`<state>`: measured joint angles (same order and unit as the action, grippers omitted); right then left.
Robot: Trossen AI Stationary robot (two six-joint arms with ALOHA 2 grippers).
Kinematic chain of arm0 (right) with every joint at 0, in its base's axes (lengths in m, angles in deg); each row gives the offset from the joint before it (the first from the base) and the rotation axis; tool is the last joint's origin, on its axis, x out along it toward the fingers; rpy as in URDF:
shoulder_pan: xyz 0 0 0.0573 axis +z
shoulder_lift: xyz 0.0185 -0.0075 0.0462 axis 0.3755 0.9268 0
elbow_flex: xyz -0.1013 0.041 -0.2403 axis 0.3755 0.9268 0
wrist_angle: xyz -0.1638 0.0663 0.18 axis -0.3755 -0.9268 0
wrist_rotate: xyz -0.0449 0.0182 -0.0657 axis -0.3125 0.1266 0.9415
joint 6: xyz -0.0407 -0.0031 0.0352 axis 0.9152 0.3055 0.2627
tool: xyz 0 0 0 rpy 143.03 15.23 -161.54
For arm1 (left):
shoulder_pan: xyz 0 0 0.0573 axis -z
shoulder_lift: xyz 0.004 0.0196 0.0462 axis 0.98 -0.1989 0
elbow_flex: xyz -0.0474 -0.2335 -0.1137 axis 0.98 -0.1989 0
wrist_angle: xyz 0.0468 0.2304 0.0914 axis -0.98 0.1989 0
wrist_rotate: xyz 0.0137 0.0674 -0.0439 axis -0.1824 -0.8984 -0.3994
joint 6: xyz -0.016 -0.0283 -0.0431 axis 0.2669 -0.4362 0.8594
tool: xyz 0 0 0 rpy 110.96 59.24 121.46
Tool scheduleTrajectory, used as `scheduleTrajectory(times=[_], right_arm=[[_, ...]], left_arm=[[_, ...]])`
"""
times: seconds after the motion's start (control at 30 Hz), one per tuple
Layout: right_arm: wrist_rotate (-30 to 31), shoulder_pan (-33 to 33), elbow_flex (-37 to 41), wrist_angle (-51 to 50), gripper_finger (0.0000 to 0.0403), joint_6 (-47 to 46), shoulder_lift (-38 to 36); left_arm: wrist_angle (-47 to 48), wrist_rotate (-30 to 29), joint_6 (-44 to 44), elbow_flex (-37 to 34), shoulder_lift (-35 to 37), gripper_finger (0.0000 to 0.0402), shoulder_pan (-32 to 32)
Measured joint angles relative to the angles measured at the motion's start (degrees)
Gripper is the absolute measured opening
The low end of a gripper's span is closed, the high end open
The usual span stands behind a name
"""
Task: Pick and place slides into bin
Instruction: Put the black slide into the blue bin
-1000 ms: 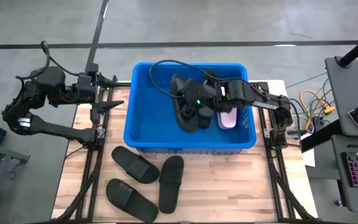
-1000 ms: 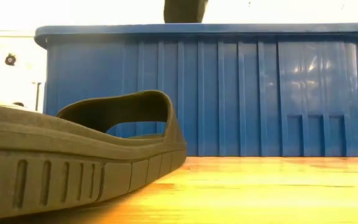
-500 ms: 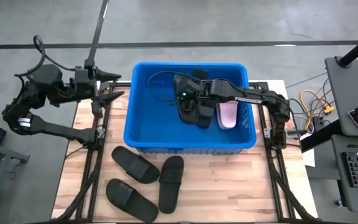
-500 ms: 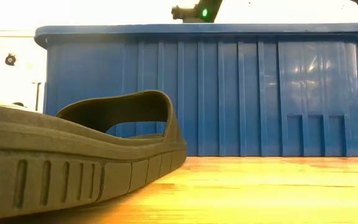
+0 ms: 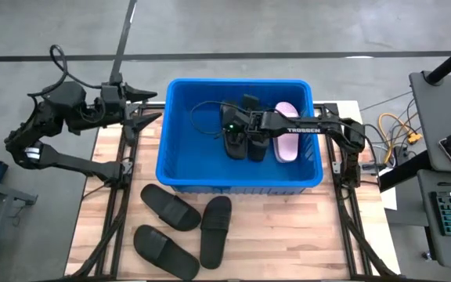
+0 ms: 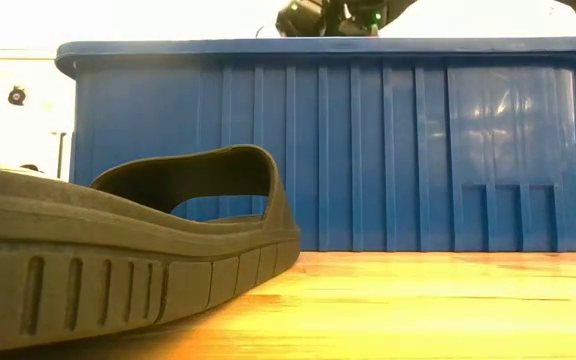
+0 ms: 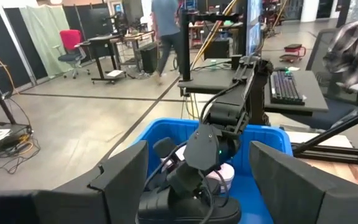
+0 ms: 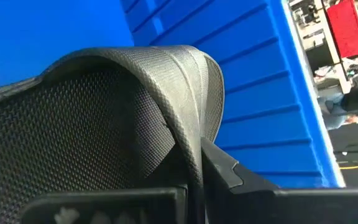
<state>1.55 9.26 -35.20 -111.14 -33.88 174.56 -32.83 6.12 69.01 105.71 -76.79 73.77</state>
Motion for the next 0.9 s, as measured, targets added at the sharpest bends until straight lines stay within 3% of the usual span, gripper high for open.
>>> scheduleTrajectory(times=[0.4, 0.9], right_arm=[[0.6, -1.4, 2.2, 2.8, 0.0012, 3.3, 0.8], [2.8, -3.2, -5.8, 0.5, 0.0012, 3.8, 11.2]], left_arm=[[-6.4, -0.6, -0.3, 0.0, -3.5, 0.0262, 0.0], [-7.7, -2.3, -0.1, 0.0, -2.5, 0.0262, 0.0]])
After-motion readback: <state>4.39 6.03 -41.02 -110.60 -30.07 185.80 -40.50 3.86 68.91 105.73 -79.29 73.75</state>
